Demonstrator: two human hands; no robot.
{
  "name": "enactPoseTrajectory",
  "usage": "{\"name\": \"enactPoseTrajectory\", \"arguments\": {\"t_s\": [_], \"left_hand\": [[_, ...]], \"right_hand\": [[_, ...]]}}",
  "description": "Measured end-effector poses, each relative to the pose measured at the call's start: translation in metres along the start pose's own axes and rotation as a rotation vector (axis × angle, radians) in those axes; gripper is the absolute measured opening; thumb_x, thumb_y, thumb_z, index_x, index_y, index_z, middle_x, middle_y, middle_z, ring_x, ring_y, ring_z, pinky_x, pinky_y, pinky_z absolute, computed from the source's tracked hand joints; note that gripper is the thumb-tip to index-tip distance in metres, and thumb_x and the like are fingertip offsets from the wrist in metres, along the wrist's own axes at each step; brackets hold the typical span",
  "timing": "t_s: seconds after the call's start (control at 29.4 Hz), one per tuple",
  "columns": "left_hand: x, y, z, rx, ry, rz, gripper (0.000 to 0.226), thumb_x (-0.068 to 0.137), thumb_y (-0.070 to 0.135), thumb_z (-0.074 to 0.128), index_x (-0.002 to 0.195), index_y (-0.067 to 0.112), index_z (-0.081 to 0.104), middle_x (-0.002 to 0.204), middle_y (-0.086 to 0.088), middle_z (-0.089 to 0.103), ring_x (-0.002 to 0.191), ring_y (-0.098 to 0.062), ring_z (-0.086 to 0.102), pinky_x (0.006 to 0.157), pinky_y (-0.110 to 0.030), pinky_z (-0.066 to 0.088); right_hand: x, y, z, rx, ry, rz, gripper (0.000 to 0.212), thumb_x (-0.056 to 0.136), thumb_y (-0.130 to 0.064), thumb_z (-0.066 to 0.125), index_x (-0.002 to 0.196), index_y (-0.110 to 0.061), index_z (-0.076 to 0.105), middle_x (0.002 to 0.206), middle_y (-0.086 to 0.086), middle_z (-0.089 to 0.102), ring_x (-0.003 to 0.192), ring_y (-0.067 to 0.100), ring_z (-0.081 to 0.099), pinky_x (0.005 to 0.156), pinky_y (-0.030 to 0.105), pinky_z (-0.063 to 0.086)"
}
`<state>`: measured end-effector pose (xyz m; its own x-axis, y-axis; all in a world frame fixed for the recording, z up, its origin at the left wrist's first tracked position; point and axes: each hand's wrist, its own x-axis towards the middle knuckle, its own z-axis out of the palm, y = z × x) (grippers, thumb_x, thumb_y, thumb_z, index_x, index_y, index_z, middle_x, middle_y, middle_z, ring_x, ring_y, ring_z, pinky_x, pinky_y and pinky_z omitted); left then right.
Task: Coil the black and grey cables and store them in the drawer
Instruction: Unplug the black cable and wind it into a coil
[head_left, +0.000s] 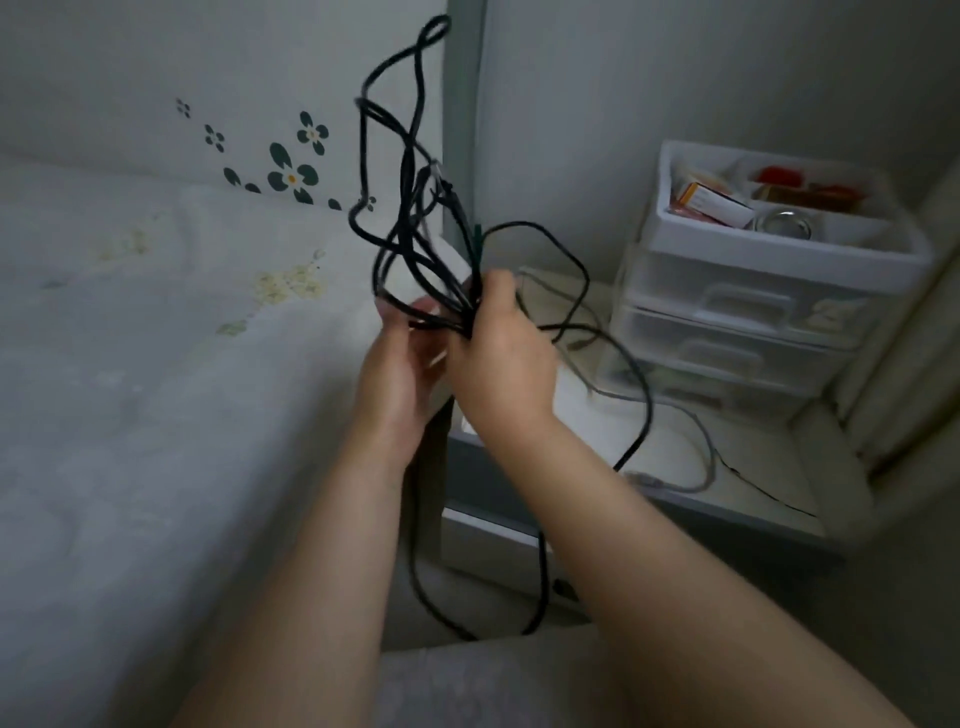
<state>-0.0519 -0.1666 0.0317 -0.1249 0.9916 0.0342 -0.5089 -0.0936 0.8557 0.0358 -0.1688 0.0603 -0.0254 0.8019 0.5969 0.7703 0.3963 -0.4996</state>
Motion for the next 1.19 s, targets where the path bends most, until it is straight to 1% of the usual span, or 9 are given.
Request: {"name": "enactPoseTrajectory", "arguments": {"t_s": [0.14, 0.24, 0.44, 0.58, 0.68, 0.78, 0.89, 0.99, 1.19], "left_hand": [[-0.016, 0.026, -0.008, 0.267, 0.197, 0.177, 0.038, 0.106, 0.027, 0.028, 0.09, 0.012, 0.058, 0.063, 0.001, 0.071, 0.071, -0.014, 0.071, 0.074, -0.033, 0.056], [-0.022, 0.042, -0.017, 0.478, 0.311, 0.221, 0.04, 0.105, 0.033, 0.027, 0.081, 0.014, 0.052, 0.035, 0.003, 0.047, 0.038, -0.013, 0.055, 0.063, -0.036, 0.056], [-0.029, 0.056, -0.009, 0.264, 0.094, -0.123, 0.03, 0.101, 0.023, 0.028, 0.092, 0.009, 0.053, 0.041, 0.008, 0.03, 0.031, -0.005, 0.018, 0.032, -0.016, 0.016], [-0.026, 0.048, -0.004, 0.287, -0.024, -0.225, 0.032, 0.103, 0.023, 0.033, 0.095, 0.007, 0.059, 0.044, 0.009, 0.034, 0.033, -0.002, 0.021, 0.031, -0.015, 0.015], [-0.025, 0.049, -0.001, 0.398, -0.128, -0.319, 0.036, 0.103, 0.03, 0.035, 0.089, 0.008, 0.06, 0.042, 0.009, 0.03, 0.032, -0.001, 0.02, 0.029, -0.014, 0.015], [-0.03, 0.05, 0.01, 0.667, -0.369, -0.448, 0.042, 0.102, 0.033, 0.034, 0.084, 0.009, 0.062, 0.042, 0.008, 0.026, 0.031, -0.001, 0.018, 0.03, -0.015, 0.011], [-0.033, 0.044, 0.02, 0.788, -0.497, -0.483, 0.048, 0.101, 0.039, 0.034, 0.074, 0.01, 0.061, 0.042, 0.008, 0.027, 0.031, -0.002, 0.018, 0.032, -0.015, 0.013], [-0.026, 0.042, 0.019, 0.595, -0.439, -0.406, 0.045, 0.1, 0.04, 0.035, 0.074, 0.011, 0.058, 0.041, 0.009, 0.028, 0.031, -0.001, 0.02, 0.033, -0.015, 0.017], [-0.02, 0.038, 0.022, 0.043, -0.419, -0.32, 0.036, 0.101, 0.035, 0.03, 0.08, 0.015, 0.051, 0.043, 0.011, 0.029, 0.033, 0.0, 0.024, 0.033, -0.014, 0.022]], "right_hand": [[-0.028, -0.002, 0.002, 0.424, -0.214, 0.303, 0.028, 0.092, -0.036, 0.05, 0.107, -0.013, 0.056, 0.096, 0.007, 0.067, 0.09, 0.028, 0.063, 0.077, 0.043, 0.052], [-0.039, 0.018, 0.003, 0.555, -0.25, 0.474, 0.019, 0.093, -0.034, 0.053, 0.106, -0.019, 0.052, 0.088, 0.002, 0.064, 0.079, 0.021, 0.062, 0.065, 0.032, 0.048], [-0.042, 0.066, -0.016, 0.536, -0.758, 0.368, 0.02, 0.092, -0.031, 0.059, 0.094, -0.011, 0.059, 0.063, 0.002, 0.059, 0.049, 0.011, 0.053, 0.051, 0.025, 0.047], [-0.046, 0.078, -0.017, 0.151, -1.109, 0.285, 0.045, 0.086, -0.037, 0.067, 0.119, -0.009, 0.056, 0.106, 0.004, 0.067, 0.101, 0.02, 0.064, 0.079, 0.021, 0.046], [-0.044, 0.085, -0.016, 0.218, -0.865, 0.263, 0.097, 0.075, -0.051, 0.071, 0.15, -0.024, 0.017, 0.154, 0.0, 0.027, 0.139, 0.016, 0.03, 0.11, 0.03, 0.03], [-0.037, 0.079, -0.022, 0.621, -0.536, 0.131, 0.066, 0.091, -0.041, 0.056, 0.147, -0.034, 0.021, 0.153, -0.013, 0.026, 0.139, -0.002, 0.023, 0.107, 0.009, 0.023], [-0.036, 0.075, -0.021, 0.644, -0.575, 0.01, 0.02, 0.099, -0.021, 0.046, 0.115, -0.027, 0.056, 0.113, -0.009, 0.061, 0.109, 0.001, 0.053, 0.095, 0.016, 0.04], [-0.037, 0.078, -0.019, 0.79, -0.483, 0.174, 0.022, 0.1, -0.022, 0.04, 0.083, -0.018, 0.053, 0.06, -0.009, 0.054, 0.061, 0.013, 0.056, 0.071, 0.039, 0.052], [-0.03, 0.085, -0.024, 0.909, -0.41, 0.588, 0.025, 0.101, -0.033, 0.037, 0.089, -0.014, 0.047, 0.061, -0.001, 0.04, 0.043, 0.01, 0.033, 0.04, 0.021, 0.027]]}}
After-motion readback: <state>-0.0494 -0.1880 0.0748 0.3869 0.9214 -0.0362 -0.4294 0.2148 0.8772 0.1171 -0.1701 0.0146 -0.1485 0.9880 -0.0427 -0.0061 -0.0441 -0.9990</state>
